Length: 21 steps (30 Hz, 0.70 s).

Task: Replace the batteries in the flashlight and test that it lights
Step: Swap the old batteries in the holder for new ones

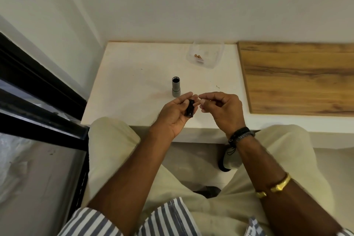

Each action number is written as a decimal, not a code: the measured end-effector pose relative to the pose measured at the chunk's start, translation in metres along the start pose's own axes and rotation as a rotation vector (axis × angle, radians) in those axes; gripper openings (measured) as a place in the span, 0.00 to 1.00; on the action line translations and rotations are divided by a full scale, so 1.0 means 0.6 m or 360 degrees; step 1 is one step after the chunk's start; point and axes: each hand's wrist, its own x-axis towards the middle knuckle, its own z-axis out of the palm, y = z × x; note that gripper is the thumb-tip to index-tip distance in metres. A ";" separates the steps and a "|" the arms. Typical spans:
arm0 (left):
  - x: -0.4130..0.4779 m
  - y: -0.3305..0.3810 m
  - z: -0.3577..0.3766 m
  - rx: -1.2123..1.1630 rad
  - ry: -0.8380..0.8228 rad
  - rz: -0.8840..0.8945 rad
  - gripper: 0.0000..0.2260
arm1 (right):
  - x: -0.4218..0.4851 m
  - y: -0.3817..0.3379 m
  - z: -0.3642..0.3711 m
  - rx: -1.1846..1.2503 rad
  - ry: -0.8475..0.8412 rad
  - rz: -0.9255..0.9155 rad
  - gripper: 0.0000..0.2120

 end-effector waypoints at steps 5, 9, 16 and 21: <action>0.002 -0.002 -0.001 0.0110 -0.0050 0.0104 0.12 | -0.001 0.002 0.001 -0.0162 0.0036 -0.0052 0.09; 0.001 -0.007 0.003 0.0150 -0.0083 0.0161 0.11 | 0.001 0.004 0.006 -0.0170 0.0139 -0.0018 0.07; -0.001 -0.011 0.006 0.0088 -0.0087 0.0243 0.12 | -0.003 0.007 0.025 -0.0317 0.0186 -0.0126 0.04; -0.002 -0.013 0.009 -0.0021 -0.0009 0.0281 0.14 | -0.014 0.015 0.043 -0.0394 0.0244 -0.0240 0.08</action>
